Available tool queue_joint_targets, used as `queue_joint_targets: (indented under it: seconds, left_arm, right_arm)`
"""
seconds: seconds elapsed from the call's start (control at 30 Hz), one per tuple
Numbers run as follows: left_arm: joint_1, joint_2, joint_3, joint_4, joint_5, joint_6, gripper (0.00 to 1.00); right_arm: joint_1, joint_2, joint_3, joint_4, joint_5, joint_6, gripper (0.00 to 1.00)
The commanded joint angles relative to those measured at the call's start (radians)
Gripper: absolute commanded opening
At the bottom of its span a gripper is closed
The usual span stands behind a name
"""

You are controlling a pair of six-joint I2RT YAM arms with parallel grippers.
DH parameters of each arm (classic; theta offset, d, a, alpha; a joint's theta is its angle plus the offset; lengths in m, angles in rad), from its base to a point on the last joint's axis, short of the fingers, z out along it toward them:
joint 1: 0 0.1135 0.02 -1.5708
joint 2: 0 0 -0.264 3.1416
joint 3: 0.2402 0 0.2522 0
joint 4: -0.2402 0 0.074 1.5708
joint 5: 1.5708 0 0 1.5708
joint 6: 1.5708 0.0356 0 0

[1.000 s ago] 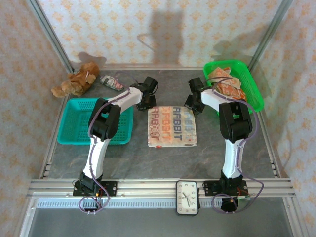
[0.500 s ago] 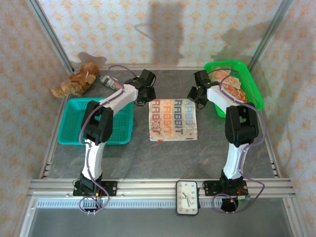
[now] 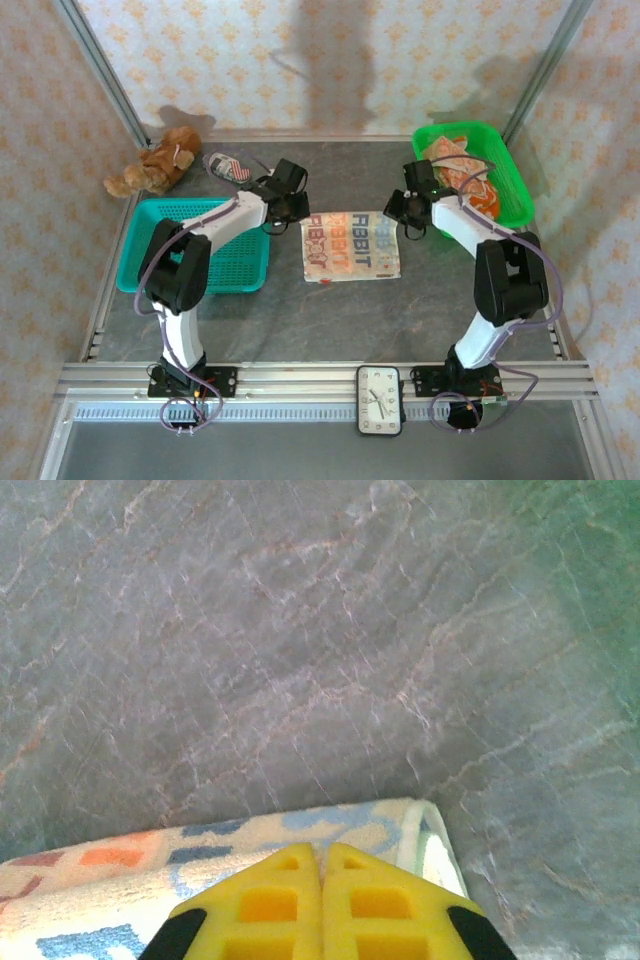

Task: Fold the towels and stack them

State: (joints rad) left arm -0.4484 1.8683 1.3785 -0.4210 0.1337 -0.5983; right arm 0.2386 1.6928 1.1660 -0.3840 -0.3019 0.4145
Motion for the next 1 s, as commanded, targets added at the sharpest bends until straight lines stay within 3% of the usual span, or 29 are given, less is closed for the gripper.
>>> queue_joint_targets:
  seconds: [0.0,0.33,0.73,0.97]
  left_arm:
    - [-0.025,-0.072,-0.071,0.052,-0.029,-0.027,0.0]
    - [-0.1,-0.203,-0.294,0.114,-0.054,-0.098,0.0]
    - [-0.178,-0.274,-0.389,0.129,-0.094,-0.156,0.0]
    - [-0.199,-0.253,-0.415,0.154,-0.094,-0.173,0.0]
  right_arm:
    - [-0.001,-0.079,-0.055,0.038,0.015,-0.022,0.0]
    - [0.037,-0.227,-0.229,0.056,0.045,0.012,0.0]
    - [0.083,-0.356,-0.382,0.053,0.082,0.042,0.0]
    - [0.086,-0.349,-0.431,0.083,0.089,0.042,0.0]
